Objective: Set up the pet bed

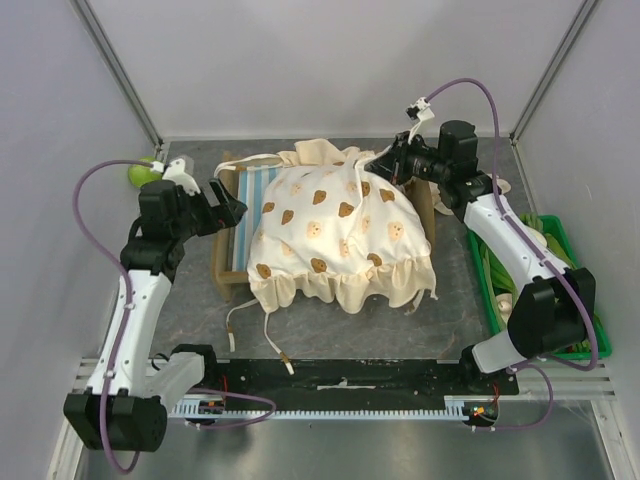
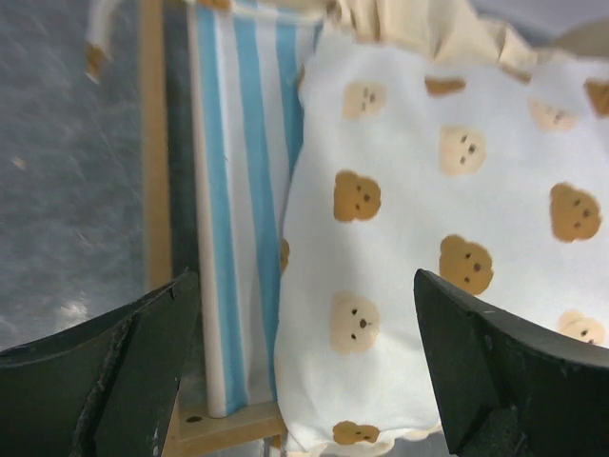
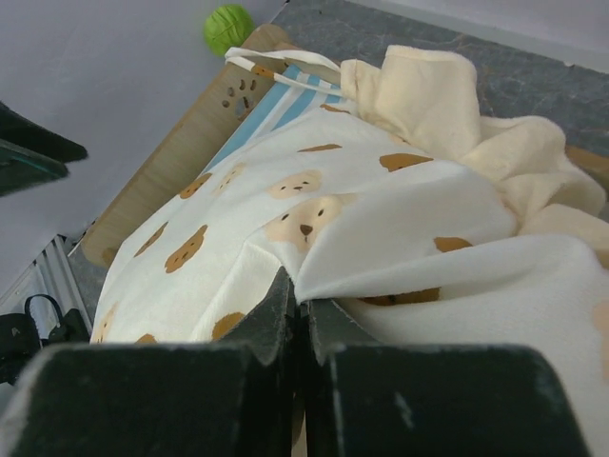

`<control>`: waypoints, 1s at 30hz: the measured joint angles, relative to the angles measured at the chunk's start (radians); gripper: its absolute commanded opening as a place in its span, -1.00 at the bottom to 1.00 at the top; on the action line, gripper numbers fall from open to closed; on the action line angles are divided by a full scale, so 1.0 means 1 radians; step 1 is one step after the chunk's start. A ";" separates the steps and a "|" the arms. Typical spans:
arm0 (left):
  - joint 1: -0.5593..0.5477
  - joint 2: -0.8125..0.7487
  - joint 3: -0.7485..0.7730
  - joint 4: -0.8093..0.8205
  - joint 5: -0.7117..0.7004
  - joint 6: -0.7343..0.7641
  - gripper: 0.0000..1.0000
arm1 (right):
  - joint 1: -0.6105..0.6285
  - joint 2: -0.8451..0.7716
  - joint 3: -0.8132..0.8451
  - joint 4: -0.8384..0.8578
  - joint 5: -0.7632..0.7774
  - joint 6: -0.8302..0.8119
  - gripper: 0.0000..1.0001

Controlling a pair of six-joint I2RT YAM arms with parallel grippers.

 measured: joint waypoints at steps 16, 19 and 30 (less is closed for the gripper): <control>-0.108 0.249 -0.067 0.038 0.258 -0.027 0.99 | 0.000 -0.066 0.005 -0.106 0.069 -0.068 -0.75; -0.127 0.298 -0.074 0.045 0.280 -0.032 0.79 | 0.000 -0.066 0.003 -0.108 0.071 -0.068 -0.75; -0.132 0.333 -0.061 0.074 0.315 -0.067 -0.96 | 0.003 -0.065 0.004 -0.113 0.071 -0.061 -0.95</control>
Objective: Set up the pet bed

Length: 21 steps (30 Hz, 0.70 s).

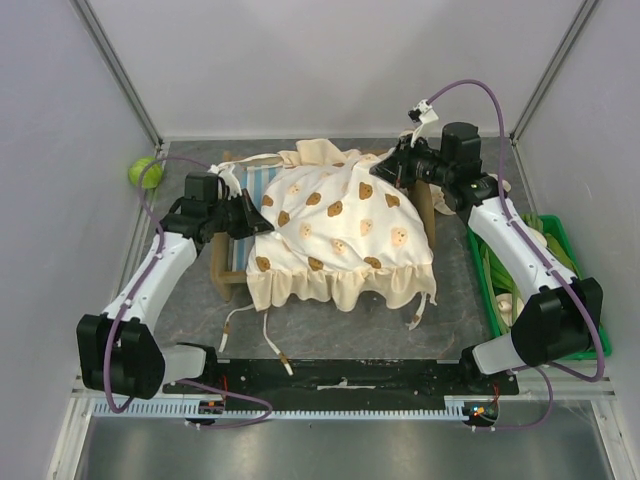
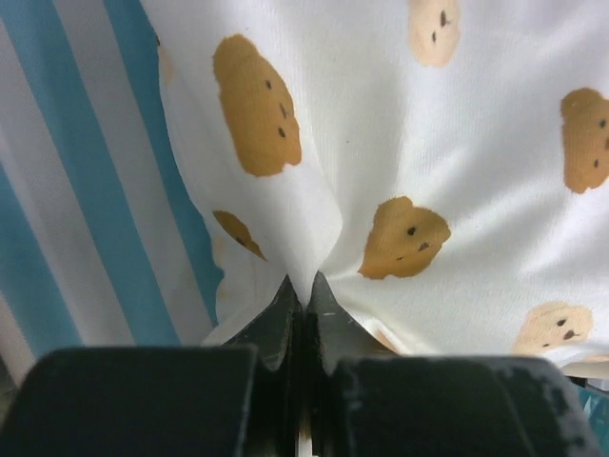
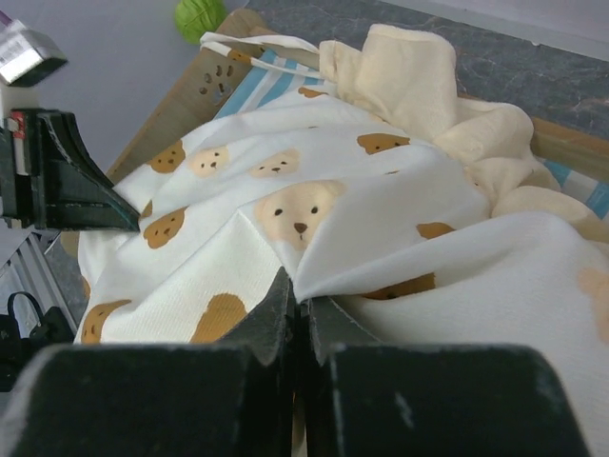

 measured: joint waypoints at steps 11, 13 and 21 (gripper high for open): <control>0.024 0.049 0.526 -0.139 -0.159 0.130 -0.96 | 0.020 0.124 0.282 0.001 0.061 0.018 -0.99; 0.024 0.050 0.550 -0.130 -0.178 0.148 -0.97 | 0.020 0.150 0.336 0.018 0.082 0.009 -1.00; 0.024 0.052 0.400 -0.098 -0.194 0.166 -0.96 | 0.020 0.272 0.392 0.037 0.143 -0.035 -1.00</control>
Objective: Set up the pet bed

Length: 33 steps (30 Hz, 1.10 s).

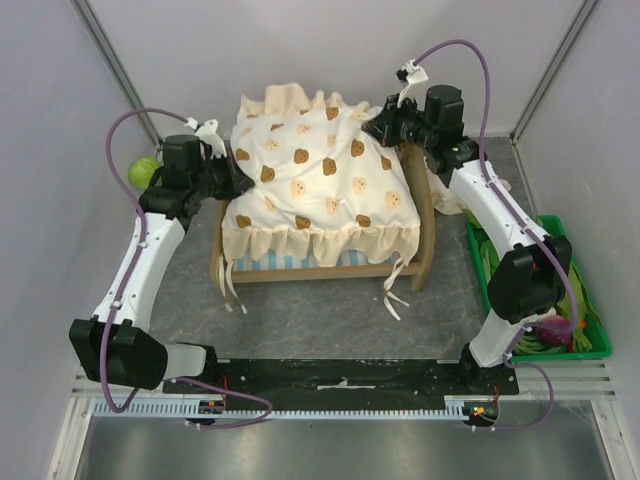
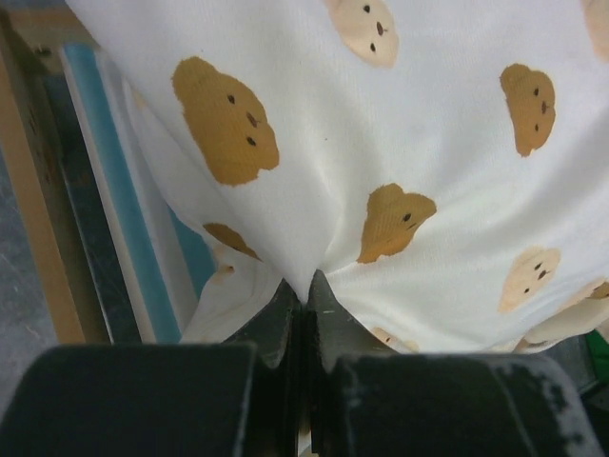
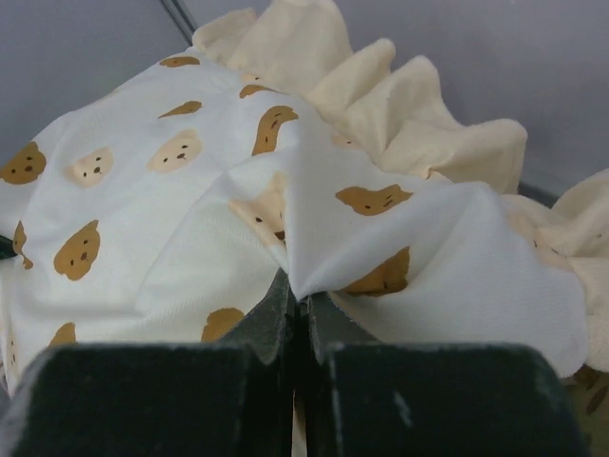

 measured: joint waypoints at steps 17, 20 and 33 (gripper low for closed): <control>0.000 -0.100 -0.269 0.010 -0.008 -0.027 -0.96 | 0.006 0.000 -0.185 -0.069 0.046 -0.055 -0.96; -0.001 -0.116 -0.269 0.011 -0.020 -0.027 -0.96 | 0.010 0.008 -0.119 -0.074 0.049 -0.059 -0.91; -0.002 -0.106 -0.282 -0.018 -0.037 -0.028 0.33 | 0.032 -0.025 -0.198 -0.204 0.173 -0.141 0.56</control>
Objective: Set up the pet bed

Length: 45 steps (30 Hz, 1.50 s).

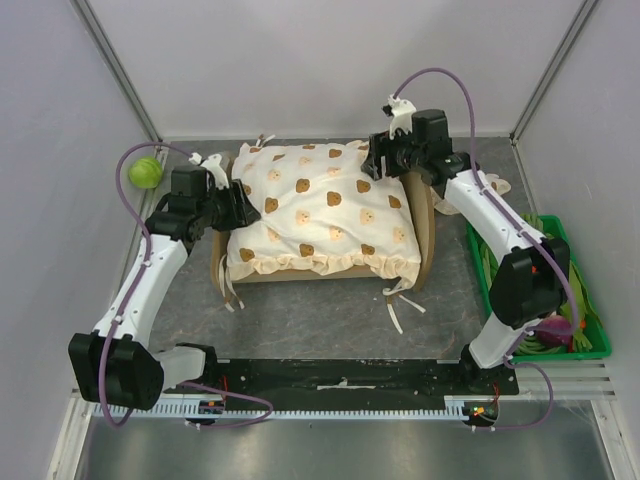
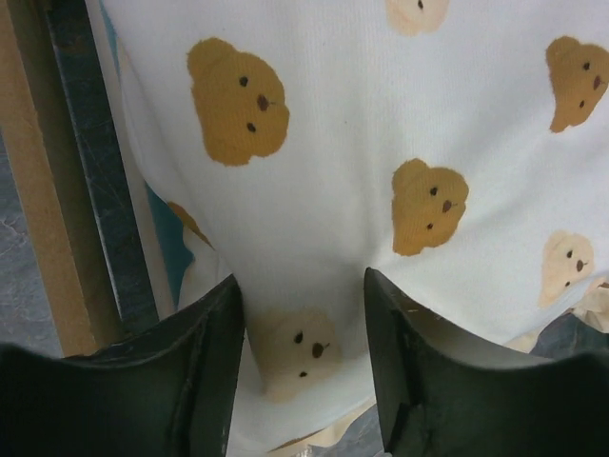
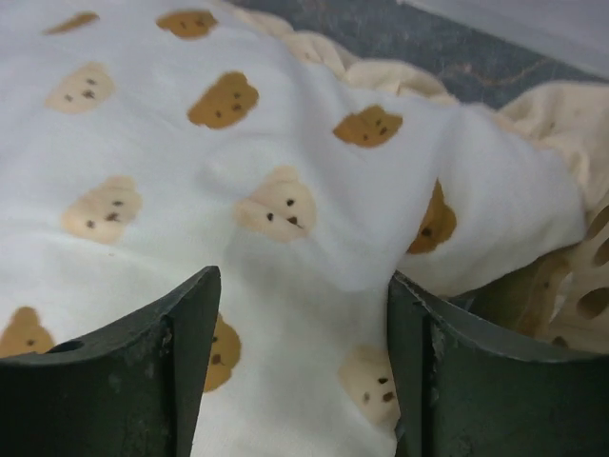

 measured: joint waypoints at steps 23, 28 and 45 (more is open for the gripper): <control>0.002 -0.228 0.020 -0.127 -0.339 -0.002 0.96 | -0.023 -0.362 -0.100 -0.203 0.344 -0.010 0.36; 0.002 -0.228 -0.006 -0.135 -0.338 -0.006 0.96 | -0.051 -0.296 -0.121 -0.236 0.346 -0.015 -0.66; 0.002 -0.246 -0.101 -0.095 -0.249 -0.085 0.96 | -0.164 -0.056 0.111 -0.205 0.222 -0.108 0.49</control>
